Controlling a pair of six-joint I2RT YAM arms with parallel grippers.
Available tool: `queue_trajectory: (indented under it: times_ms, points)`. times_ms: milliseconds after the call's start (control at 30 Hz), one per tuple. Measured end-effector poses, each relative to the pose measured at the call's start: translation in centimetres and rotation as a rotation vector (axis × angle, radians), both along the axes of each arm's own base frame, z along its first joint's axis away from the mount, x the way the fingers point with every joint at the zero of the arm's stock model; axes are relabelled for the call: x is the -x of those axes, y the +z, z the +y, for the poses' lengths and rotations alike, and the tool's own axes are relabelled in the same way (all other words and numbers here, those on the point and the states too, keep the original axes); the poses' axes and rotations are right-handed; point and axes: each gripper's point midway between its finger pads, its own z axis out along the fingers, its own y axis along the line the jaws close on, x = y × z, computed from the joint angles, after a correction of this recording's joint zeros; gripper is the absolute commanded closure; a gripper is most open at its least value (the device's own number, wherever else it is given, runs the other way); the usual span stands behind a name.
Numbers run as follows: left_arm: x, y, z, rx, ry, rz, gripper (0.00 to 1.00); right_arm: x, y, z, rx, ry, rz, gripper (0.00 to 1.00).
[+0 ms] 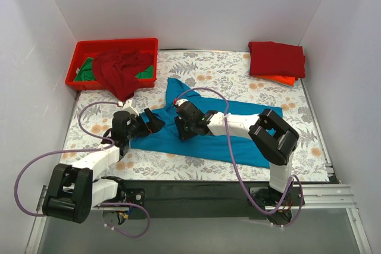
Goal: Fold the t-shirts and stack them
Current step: Fold the tshirt
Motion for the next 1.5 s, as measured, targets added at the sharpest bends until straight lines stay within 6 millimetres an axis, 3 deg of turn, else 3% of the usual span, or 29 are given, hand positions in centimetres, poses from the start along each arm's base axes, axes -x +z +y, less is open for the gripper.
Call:
queue_trajectory:
  times_ms: [33,167,600,867,1200,1500]
  points:
    - [0.0,-0.1,-0.1,-0.001,-0.002,0.004,0.03,-0.1,0.0,0.0,0.002,-0.003,-0.003,0.81]
    - [0.2,-0.8,-0.1,-0.003,-0.003,0.029,0.03,-0.5,-0.1,0.1,0.01,-0.016,-0.013,0.94]
    - [0.6,-2.4,-0.7,-0.008,-0.011,0.083,0.04,-1.5,0.4,-0.7,0.04,-0.043,-0.035,0.94]
    - [0.5,-2.4,-0.8,-0.009,-0.014,0.08,0.04,-4.9,2.8,-3.0,-0.001,-0.134,-0.059,0.94]
    - [0.1,-2.4,-1.3,-0.014,-0.024,0.076,0.04,-7.9,3.1,-5.3,-0.046,-0.206,-0.031,0.94]
    - [-0.2,-2.4,-1.6,-0.023,-0.024,0.074,0.04,-7.4,1.9,-6.1,-0.039,-0.209,0.005,0.84]
